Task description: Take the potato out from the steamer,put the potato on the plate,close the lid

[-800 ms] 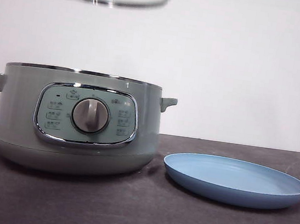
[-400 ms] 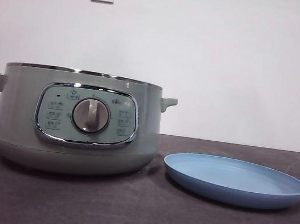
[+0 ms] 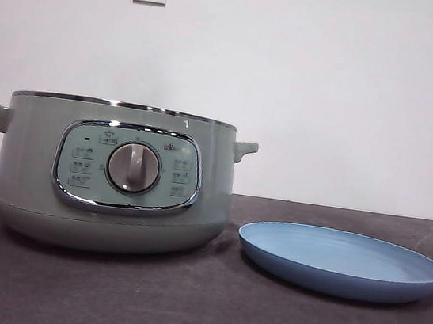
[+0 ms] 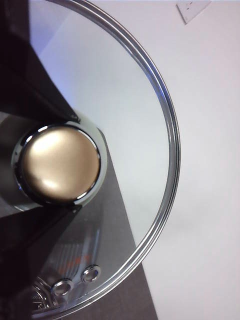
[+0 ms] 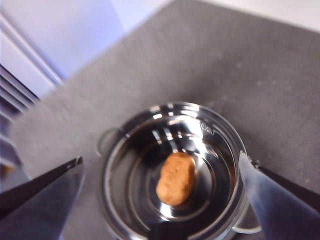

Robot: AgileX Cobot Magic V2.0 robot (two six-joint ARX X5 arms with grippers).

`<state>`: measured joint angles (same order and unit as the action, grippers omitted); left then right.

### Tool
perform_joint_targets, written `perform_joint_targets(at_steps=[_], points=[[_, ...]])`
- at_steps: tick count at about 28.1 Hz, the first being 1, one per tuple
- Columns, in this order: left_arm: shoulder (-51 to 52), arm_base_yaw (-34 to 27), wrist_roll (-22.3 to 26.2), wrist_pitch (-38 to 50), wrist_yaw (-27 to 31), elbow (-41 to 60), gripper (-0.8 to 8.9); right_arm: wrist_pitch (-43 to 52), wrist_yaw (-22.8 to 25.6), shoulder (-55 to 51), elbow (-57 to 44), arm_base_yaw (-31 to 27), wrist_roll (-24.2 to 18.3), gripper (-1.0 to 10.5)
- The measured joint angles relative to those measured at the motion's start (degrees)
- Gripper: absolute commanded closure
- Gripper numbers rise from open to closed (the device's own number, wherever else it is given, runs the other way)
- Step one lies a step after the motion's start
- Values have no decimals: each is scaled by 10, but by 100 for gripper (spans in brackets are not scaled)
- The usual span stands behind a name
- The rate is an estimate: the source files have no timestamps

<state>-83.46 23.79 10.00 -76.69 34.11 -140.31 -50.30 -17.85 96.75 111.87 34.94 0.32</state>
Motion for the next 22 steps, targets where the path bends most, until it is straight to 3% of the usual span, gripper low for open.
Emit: perform_joint_targets(at_steps=[7,12,22], points=[[11,0,-6,0,-2,0,821,-52,89,163,109,74,-31,308],[11,0,-6,0,-3,0,821,-62,90,273,111,78,-33,309],[11,0,-7,-1,-36,0,821,-56,91,316,111,80,-33,311]])
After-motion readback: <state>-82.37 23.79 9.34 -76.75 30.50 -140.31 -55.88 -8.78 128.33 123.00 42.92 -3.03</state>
